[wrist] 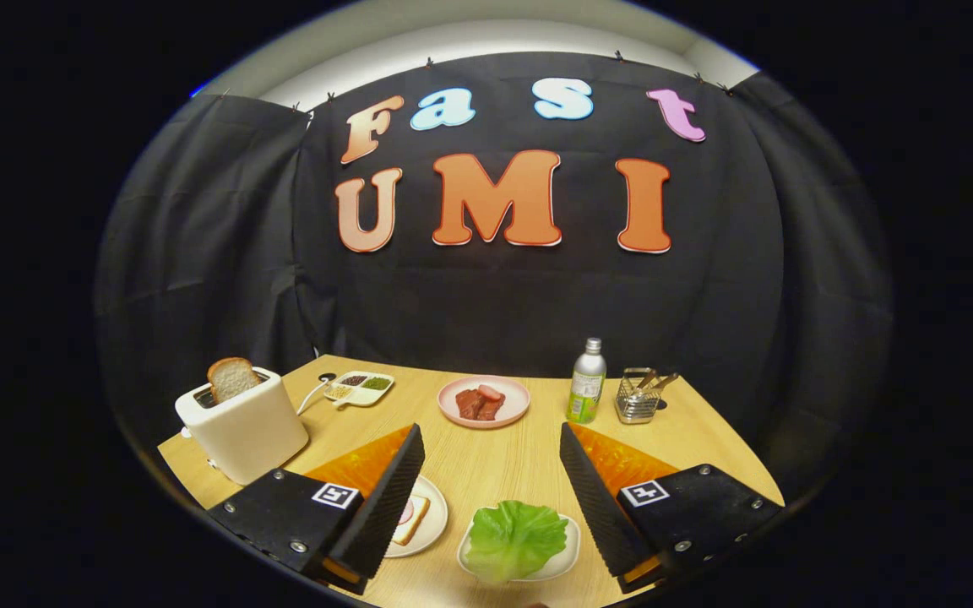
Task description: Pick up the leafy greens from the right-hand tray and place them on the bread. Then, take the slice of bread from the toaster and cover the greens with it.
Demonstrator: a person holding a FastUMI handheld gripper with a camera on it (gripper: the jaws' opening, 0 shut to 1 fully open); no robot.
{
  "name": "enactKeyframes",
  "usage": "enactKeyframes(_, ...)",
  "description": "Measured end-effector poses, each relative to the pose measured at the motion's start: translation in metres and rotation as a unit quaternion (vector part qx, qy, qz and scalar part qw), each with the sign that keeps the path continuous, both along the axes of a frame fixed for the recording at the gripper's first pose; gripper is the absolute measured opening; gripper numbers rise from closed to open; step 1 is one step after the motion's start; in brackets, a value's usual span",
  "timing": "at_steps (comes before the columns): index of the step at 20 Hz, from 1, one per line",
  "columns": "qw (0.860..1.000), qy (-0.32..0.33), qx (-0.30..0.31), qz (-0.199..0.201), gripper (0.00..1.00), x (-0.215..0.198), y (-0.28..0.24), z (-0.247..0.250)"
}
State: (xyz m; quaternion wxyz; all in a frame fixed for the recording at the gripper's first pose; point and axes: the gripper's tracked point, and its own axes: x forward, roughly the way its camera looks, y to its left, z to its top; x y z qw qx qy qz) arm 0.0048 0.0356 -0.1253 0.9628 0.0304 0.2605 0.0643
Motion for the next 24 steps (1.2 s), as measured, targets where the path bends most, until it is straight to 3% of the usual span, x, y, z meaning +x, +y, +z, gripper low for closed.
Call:
enactKeyframes(13,0.983,0.182,0.013,-0.006,0.97,-0.018,-0.009,-0.098)
enactKeyframes(19,0.961,0.275,0.023,-0.005,0.94,-0.036,-0.013,-0.141)
enactKeyframes(24,0.932,0.358,0.055,-0.001,0.91,-0.054,-0.003,-0.173)
